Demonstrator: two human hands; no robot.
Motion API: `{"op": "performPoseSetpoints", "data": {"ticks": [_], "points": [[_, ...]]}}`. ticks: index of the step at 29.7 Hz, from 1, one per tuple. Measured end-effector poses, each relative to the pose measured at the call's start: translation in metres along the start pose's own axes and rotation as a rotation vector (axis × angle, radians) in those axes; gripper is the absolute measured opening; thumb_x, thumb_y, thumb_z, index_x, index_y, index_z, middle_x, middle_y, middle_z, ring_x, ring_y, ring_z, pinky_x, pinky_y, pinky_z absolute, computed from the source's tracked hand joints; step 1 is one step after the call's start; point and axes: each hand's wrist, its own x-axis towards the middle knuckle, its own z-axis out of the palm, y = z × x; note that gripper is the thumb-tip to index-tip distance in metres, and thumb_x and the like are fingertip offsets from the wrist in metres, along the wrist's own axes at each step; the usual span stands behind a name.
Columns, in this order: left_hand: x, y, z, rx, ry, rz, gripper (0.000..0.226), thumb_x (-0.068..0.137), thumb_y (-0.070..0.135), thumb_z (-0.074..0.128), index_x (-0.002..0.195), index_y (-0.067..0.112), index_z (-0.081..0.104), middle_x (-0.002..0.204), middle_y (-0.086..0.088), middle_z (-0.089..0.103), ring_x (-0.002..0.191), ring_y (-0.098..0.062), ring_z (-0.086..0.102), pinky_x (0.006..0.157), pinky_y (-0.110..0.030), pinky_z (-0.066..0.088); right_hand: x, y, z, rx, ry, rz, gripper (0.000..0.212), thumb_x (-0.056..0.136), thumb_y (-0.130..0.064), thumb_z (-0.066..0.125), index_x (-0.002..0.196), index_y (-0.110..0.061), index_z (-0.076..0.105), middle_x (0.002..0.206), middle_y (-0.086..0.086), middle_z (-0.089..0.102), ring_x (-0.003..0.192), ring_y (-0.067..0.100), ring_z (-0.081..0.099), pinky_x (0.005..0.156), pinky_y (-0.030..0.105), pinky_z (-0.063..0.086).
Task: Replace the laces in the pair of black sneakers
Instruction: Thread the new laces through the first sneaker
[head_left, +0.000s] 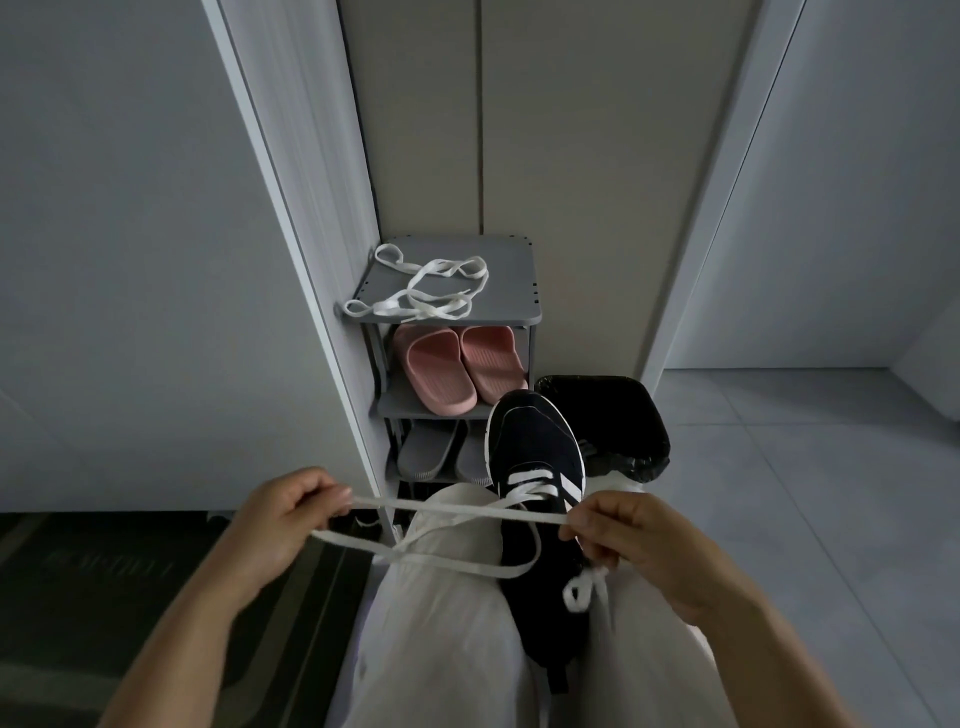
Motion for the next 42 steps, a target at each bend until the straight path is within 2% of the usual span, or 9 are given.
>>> {"op": "performPoseSetpoints", "data": {"ticks": [6, 10, 12, 17, 23, 29, 32, 35, 42], "points": [[0.000, -0.011, -0.008, 0.239, 0.021, 0.035, 0.010, 0.090, 0.020, 0.054, 0.095, 0.027, 0.059, 0.101, 0.009, 0.060, 0.093, -0.009, 0.057, 0.073, -0.018, 0.043, -0.005, -0.010, 0.011, -0.123, 0.050, -0.024, 0.020, 0.090, -0.022, 0.059, 0.074, -0.016, 0.070, 0.048, -0.011, 0.050, 0.047, 0.002, 0.043, 0.057, 0.014, 0.038], [-0.024, 0.043, 0.044, -0.046, -0.205, 0.245, 0.032, 0.086, 0.040, 0.051, 0.118, 0.043, 0.047, 0.110, 0.032, 0.052, 0.100, 0.015, 0.051, 0.070, -0.007, 0.045, -0.005, -0.027, 0.034, -0.308, 0.033, -0.116, 0.020, 0.091, -0.023, 0.056, 0.075, -0.016, 0.065, 0.045, -0.013, 0.050, 0.042, -0.002, 0.045, 0.049, 0.009, 0.035], [-0.033, 0.058, 0.075, -0.197, -0.361, 0.299, 0.027, 0.087, 0.033, 0.053, 0.113, 0.029, 0.056, 0.097, 0.020, 0.063, 0.089, 0.010, 0.059, 0.072, -0.008, 0.045, 0.000, -0.026, 0.043, -0.291, -0.017, -0.153, 0.023, 0.091, -0.021, 0.057, 0.068, -0.020, 0.059, 0.045, -0.017, 0.051, 0.043, -0.003, 0.045, 0.054, 0.014, 0.034], [-0.020, 0.043, 0.061, -0.179, -0.152, 0.212, 0.015, 0.087, 0.023, 0.059, 0.073, 0.022, 0.065, 0.062, 0.005, 0.056, 0.057, 0.000, 0.049, 0.059, -0.012, 0.041, -0.005, -0.017, 0.016, -0.215, 0.036, -0.083, 0.025, 0.089, -0.024, 0.060, 0.065, -0.022, 0.065, 0.045, -0.013, 0.049, 0.045, 0.001, 0.042, 0.052, 0.009, 0.034], [-0.014, 0.019, 0.025, -0.020, -0.238, 0.027, 0.013, 0.090, 0.019, 0.055, 0.080, 0.016, 0.063, 0.062, 0.013, 0.064, 0.057, 0.004, 0.057, 0.063, -0.017, 0.044, -0.002, -0.001, 0.005, -0.154, 0.052, -0.064, 0.024, 0.091, -0.023, 0.056, 0.072, -0.021, 0.071, 0.052, -0.007, 0.054, 0.053, 0.004, 0.045, 0.061, 0.020, 0.039], [-0.021, 0.033, 0.059, -0.062, -0.410, 0.132, 0.037, 0.083, 0.036, 0.059, 0.116, 0.044, 0.044, 0.109, 0.023, 0.057, 0.099, 0.013, 0.054, 0.080, -0.006, 0.042, 0.001, -0.011, 0.034, -0.288, -0.078, -0.050, 0.024, 0.095, -0.020, 0.051, 0.072, -0.017, 0.060, 0.044, -0.013, 0.049, 0.047, 0.003, 0.041, 0.050, 0.015, 0.033], [-0.025, 0.047, 0.086, -0.194, -0.399, 0.193, 0.014, 0.089, 0.019, 0.059, 0.101, 0.024, 0.061, 0.087, 0.005, 0.066, 0.079, -0.001, 0.061, 0.072, -0.013, 0.045, 0.003, -0.010, 0.040, -0.238, -0.085, -0.027, 0.025, 0.093, -0.018, 0.054, 0.068, -0.018, 0.057, 0.044, -0.011, 0.048, 0.049, 0.006, 0.040, 0.050, 0.015, 0.032], [-0.021, 0.036, 0.080, -0.165, -0.272, 0.144, 0.007, 0.088, 0.017, 0.061, 0.082, 0.018, 0.064, 0.071, 0.010, 0.063, 0.066, 0.004, 0.055, 0.066, -0.013, 0.043, -0.001, -0.010, 0.024, -0.218, 0.025, -0.018, 0.029, 0.091, -0.019, 0.055, 0.063, -0.019, 0.059, 0.042, -0.011, 0.049, 0.045, 0.003, 0.044, 0.047, 0.007, 0.034], [-0.019, 0.041, 0.091, -0.161, -0.322, 0.155, 0.009, 0.084, 0.020, 0.067, 0.090, 0.026, 0.065, 0.085, 0.005, 0.068, 0.074, -0.009, 0.060, 0.070, -0.019, 0.047, 0.013, 0.001, 0.046, -0.236, 0.001, 0.018, 0.023, 0.089, -0.025, 0.061, 0.065, -0.022, 0.061, 0.048, -0.009, 0.056, 0.045, 0.003, 0.048, 0.052, 0.017, 0.040]]}}
